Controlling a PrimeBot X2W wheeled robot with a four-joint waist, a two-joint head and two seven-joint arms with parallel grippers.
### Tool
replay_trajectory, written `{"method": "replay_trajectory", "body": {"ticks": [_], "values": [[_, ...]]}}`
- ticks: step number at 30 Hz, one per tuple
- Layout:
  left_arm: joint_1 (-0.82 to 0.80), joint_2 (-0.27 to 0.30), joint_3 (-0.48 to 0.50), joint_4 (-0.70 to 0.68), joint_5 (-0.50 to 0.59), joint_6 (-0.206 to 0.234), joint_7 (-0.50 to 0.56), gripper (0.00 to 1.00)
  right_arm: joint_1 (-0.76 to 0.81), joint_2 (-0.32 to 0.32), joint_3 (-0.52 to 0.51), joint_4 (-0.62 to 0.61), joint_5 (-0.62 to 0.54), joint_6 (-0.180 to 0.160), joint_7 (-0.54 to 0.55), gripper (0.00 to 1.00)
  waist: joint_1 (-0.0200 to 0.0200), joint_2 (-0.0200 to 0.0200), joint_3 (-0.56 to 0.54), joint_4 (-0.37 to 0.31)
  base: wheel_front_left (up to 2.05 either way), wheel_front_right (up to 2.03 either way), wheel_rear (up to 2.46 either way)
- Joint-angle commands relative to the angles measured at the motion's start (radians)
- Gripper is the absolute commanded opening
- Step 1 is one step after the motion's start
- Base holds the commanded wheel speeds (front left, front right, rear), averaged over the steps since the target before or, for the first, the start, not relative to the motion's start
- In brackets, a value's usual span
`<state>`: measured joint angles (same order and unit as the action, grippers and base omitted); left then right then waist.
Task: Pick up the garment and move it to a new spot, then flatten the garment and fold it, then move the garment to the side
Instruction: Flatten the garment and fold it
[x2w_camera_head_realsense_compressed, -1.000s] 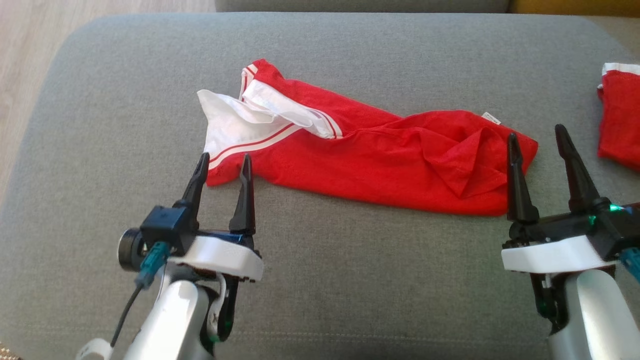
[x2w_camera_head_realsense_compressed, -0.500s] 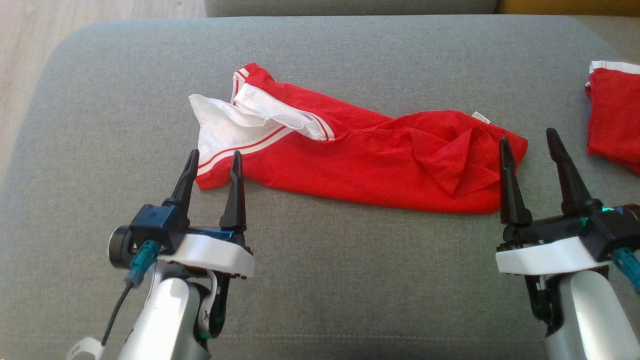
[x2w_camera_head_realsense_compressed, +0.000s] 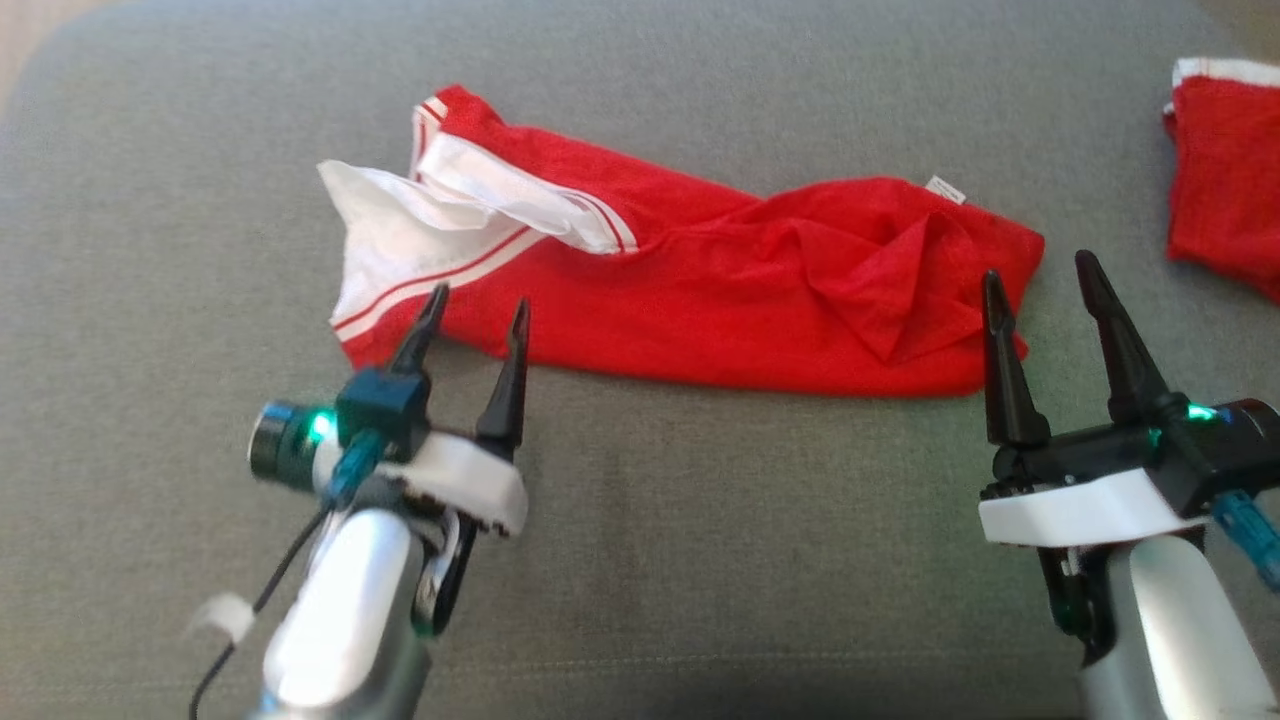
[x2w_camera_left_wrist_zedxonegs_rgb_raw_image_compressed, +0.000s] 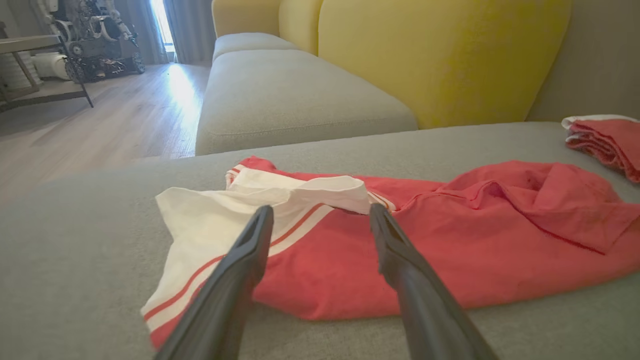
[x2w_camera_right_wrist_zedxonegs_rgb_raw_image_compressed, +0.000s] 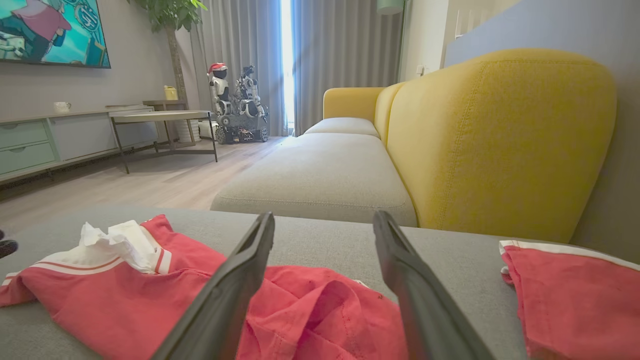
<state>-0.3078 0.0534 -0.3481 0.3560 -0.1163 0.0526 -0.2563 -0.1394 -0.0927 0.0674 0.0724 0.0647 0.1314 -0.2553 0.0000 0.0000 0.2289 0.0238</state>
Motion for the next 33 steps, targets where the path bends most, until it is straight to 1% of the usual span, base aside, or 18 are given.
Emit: {"method": "replay_trajectory", "body": {"ticks": [1, 5, 12, 19, 27, 28, 29, 30, 33], "values": [[-0.064, 0.012, 0.024, -0.013, 0.012, -0.004, -0.005, 1.0, -0.042, -0.003, 0.025, -0.034, 0.008, -0.001, -0.001, 1.0, 0.0, 0.0, 0.025, -0.021, 0.0, 0.0, 0.0], [-0.156, 0.024, 0.004, 0.088, 0.038, -0.021, -0.001, 1.0, -0.055, -0.002, 0.027, -0.031, 0.01, -0.001, -0.002, 1.0, 0.0, 0.0, 0.057, -0.047, 0.0, 0.0, 0.0], [-0.286, 0.04, -0.016, 0.192, 0.076, -0.02, -0.002, 1.0, -0.079, 0.004, 0.023, -0.025, 0.014, -0.001, -0.005, 1.0, 0.0, 0.0, 0.095, -0.083, 0.0, 0.0, 0.0], [-0.332, 0.041, -0.025, 0.283, 0.077, -0.018, -0.003, 1.0, -0.091, 0.012, 0.017, -0.016, 0.015, -0.001, -0.006, 1.0, 0.0, 0.0, 0.109, -0.102, 0.0, 0.0, 0.0], [-0.355, 0.034, -0.031, 0.334, 0.066, -0.005, -0.004, 1.0, -0.094, 0.017, 0.011, -0.024, 0.014, -0.001, -0.006, 1.0, 0.0, 0.0, 0.117, -0.103, 0.0, 0.0, 0.0], [-0.358, 0.032, -0.029, 0.339, 0.06, -0.005, -0.004, 0.96, -0.095, 0.018, 0.011, -0.024, 0.014, -0.001, -0.006, 1.0, 0.0, 0.0, 0.118, -0.103, 0.0, 0.0, 0.0], [-0.361, 0.031, -0.029, 0.345, 0.056, -0.005, -0.005, 0.33, -0.096, 0.018, 0.011, -0.025, 0.014, -0.001, -0.006, 1.0, 0.0, 0.0, 0.118, -0.103, 0.0, 0.0, 0.0], [-0.364, 0.03, -0.029, 0.349, 0.054, -0.005, -0.005, 0.0, -0.096, 0.018, 0.011, -0.025, 0.013, -0.001, -0.006, 1.0, 0.0, 0.0, 0.118, -0.103, 0.0, 0.0, 0.0], [-0.369, 0.027, -0.029, 0.36, 0.045, -0.003, -0.005, 0.0, -0.096, 0.018, 0.009, -0.023, 0.012, -0.001, -0.006, 1.0, 0.0, 0.0, 0.115, -0.099, 0.0, 0.0, 0.0]]}}
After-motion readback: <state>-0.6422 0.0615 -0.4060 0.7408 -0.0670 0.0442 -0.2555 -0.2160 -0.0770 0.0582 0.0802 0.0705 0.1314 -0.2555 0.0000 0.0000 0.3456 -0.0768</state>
